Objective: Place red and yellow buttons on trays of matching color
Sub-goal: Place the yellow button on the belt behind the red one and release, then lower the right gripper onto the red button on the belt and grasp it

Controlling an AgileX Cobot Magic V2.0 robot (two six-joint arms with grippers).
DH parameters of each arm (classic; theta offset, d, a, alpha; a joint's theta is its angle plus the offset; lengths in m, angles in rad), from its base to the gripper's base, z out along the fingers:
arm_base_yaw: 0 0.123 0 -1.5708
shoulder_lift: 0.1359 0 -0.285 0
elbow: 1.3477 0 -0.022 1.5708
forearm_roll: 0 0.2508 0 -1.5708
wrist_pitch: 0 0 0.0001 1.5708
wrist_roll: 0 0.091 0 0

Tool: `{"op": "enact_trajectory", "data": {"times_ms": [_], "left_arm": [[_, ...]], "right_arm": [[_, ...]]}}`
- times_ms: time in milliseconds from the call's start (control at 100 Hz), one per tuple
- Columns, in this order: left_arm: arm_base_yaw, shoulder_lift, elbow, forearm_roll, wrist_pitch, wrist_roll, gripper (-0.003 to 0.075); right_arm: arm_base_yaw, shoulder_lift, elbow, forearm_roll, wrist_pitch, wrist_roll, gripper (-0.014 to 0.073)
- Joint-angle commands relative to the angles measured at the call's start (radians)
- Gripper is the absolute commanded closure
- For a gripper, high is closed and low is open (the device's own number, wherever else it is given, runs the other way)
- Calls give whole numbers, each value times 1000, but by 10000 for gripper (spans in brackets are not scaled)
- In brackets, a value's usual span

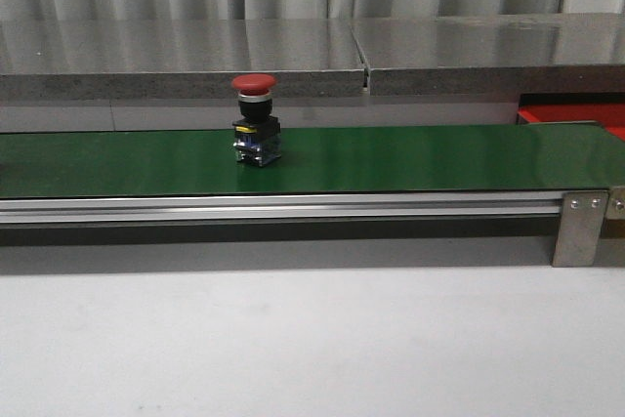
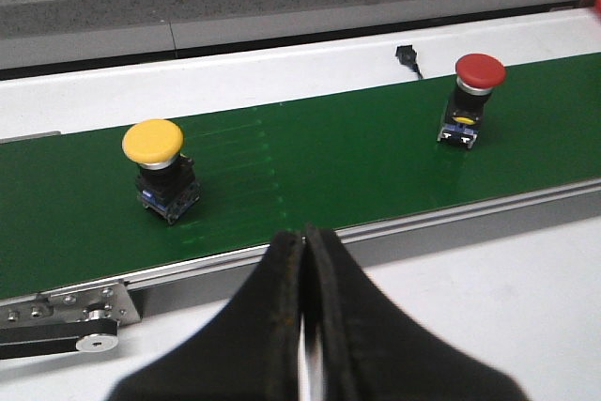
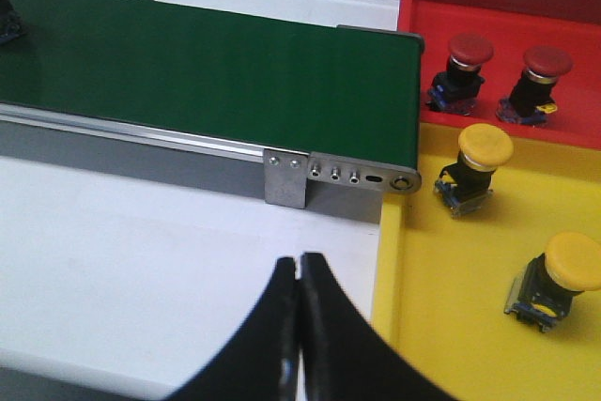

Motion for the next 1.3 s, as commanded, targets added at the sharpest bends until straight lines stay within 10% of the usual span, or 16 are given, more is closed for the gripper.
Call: {"op": "enact_trajectory", "data": {"times_ms": [0,430,810,1290], "left_arm": [[-8,-9,-25,-24,-66,-8,739],[-8,-10,-25,-24,-66,-8,739],[-8,-10,-25,-24,-66,-8,739],[-8,-10,-25,-24,-66,-8,739]], "right_arm": [[6,69,-74,4,-54,-9,662],[74,487,-408,10,0,-16,638],[219,846,-734,25,145,-16,29],[338,1209,-1104,41,404,-43,20]]}}
